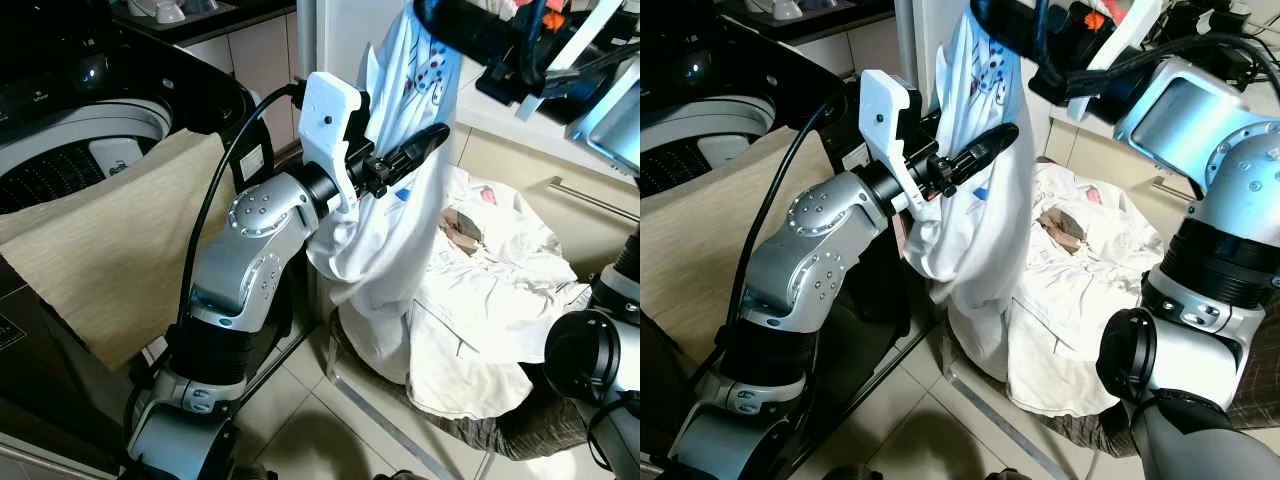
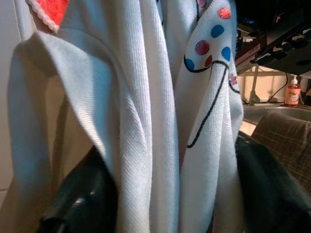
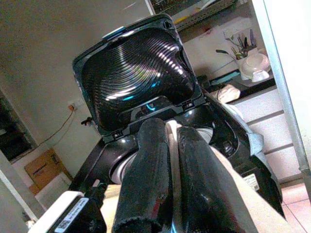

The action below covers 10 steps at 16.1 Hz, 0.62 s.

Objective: Clothes washing

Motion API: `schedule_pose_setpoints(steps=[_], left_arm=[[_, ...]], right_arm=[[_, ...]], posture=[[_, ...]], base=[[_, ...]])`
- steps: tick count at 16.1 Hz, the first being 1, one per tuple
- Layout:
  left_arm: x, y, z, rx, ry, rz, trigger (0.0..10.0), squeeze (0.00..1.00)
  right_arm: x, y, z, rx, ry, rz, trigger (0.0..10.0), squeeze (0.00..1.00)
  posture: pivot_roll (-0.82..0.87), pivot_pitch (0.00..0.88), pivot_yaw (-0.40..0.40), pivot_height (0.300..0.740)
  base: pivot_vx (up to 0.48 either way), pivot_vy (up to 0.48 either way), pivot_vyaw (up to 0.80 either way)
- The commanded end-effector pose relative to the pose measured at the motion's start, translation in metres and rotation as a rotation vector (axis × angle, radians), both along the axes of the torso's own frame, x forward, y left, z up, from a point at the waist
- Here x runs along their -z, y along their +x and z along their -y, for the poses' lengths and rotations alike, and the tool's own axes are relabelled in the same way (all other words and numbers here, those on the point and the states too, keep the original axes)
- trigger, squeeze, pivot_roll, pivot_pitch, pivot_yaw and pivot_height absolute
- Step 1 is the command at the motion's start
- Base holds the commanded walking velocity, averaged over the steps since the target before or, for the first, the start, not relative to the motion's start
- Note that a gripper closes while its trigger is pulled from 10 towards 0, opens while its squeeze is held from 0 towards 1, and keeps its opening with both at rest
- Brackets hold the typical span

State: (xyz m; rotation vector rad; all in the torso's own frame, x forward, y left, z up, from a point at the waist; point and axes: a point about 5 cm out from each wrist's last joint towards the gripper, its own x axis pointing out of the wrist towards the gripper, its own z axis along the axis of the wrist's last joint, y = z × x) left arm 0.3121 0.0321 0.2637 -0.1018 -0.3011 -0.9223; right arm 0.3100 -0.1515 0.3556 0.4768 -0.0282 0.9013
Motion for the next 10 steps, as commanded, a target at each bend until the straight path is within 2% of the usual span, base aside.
schedule_pose_setpoints(steps=[1,10], left_arm=[[0.0009,0.0003,-0.0027,0.001,-0.011,-0.005,0.0,0.00],[0.0012,0.0044,-0.0125,-0.027,-0.020,-0.002,0.0,0.00]], right_arm=[[-0.0046,-0.0046,0.0002,-0.005,0.002,0.028,0.0,0.00],[0.0009,-0.0062,-0.0002,0.010,-0.004,0.019,0.0,0.00]], posture=[[-0.09,0.000,0.030,0.740],[-0.09,0.000,0.031,0.740]], base=[[0.000,0.000,0.00],[0.000,0.000,0.00]])
